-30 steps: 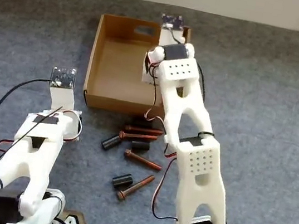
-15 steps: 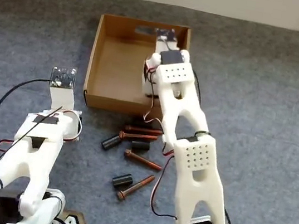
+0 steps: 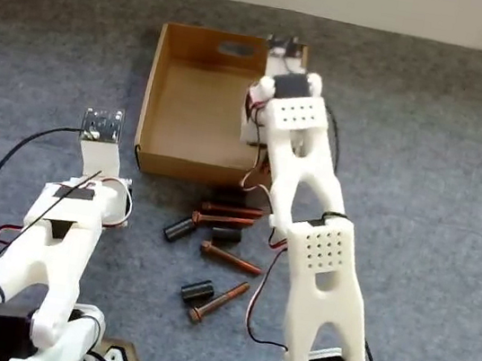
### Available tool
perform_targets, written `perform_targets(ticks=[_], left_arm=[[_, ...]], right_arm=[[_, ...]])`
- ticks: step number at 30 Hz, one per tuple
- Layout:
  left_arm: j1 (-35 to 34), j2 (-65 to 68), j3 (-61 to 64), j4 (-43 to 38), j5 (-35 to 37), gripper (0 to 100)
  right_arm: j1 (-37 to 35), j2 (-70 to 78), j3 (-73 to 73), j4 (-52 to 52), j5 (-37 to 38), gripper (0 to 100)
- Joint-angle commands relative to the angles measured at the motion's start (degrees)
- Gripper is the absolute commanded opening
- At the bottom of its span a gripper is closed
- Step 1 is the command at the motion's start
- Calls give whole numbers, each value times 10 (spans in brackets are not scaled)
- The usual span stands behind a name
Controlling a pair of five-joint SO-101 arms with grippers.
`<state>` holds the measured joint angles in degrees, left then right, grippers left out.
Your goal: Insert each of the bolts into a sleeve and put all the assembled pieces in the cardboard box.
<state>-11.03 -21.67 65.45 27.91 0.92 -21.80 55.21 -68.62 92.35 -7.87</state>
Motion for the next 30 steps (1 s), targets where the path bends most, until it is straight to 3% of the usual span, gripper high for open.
perform_targets(ticks=[1,5,9,18,22,30], left_arm=[[10,0,-29,-9,-3,10],[10,0,-29,-9,-3,10],[10,-1,-29,-8,-3,10],[9,1,-30,-9,-3,10],[9,1,-31,-9,-3,10],[9,1,-31,-9,-3,10]], right_arm=[[4,-73,-159,51,6,9],[7,-87,-261,87,7,23],[9,-94,-262,87,6,94],[9,-207,-211,89,6,98],[0,-356,-44,89,5,98],[-54,-657,461,50,10,98]])
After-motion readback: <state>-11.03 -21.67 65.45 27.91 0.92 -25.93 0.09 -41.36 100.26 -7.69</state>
